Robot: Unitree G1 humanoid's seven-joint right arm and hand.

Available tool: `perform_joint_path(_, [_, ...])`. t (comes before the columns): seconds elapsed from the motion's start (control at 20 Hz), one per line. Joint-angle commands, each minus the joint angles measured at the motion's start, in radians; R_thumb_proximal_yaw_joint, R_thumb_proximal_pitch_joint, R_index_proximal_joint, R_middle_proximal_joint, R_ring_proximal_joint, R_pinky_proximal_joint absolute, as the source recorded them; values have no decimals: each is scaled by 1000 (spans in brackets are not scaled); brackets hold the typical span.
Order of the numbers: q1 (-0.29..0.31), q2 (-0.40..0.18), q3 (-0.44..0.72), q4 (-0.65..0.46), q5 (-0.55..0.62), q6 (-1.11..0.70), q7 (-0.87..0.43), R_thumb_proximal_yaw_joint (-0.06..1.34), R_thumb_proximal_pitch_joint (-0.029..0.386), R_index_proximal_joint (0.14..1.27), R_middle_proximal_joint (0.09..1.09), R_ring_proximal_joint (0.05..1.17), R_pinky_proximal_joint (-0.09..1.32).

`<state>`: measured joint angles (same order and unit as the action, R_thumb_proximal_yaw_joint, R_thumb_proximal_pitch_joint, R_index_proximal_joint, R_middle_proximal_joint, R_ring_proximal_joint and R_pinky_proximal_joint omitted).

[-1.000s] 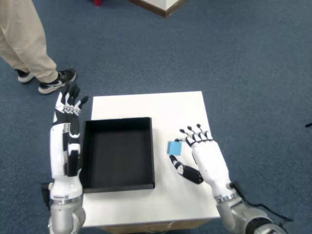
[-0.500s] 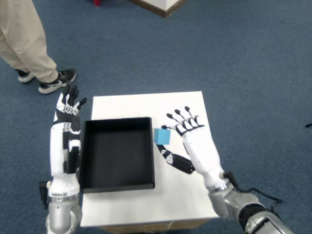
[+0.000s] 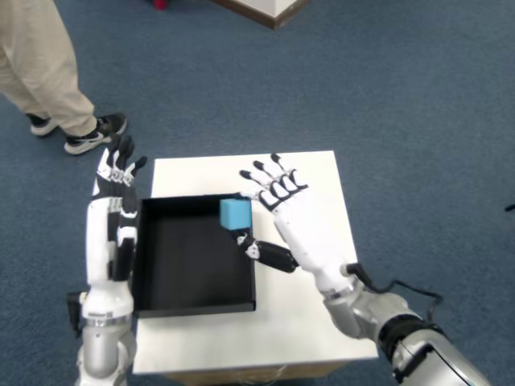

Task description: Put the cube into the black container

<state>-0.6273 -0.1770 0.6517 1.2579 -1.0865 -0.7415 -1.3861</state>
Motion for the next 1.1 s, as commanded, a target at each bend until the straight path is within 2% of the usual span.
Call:
perform_joint_path(0.05, [-58, -8, 4, -58, 35, 0, 8, 1176, 159, 1042, 340, 254, 116])
perform_joint_path(1.1, [-110, -2, 176, -110, 233, 167, 268, 1179, 173, 1029, 356, 262, 159])
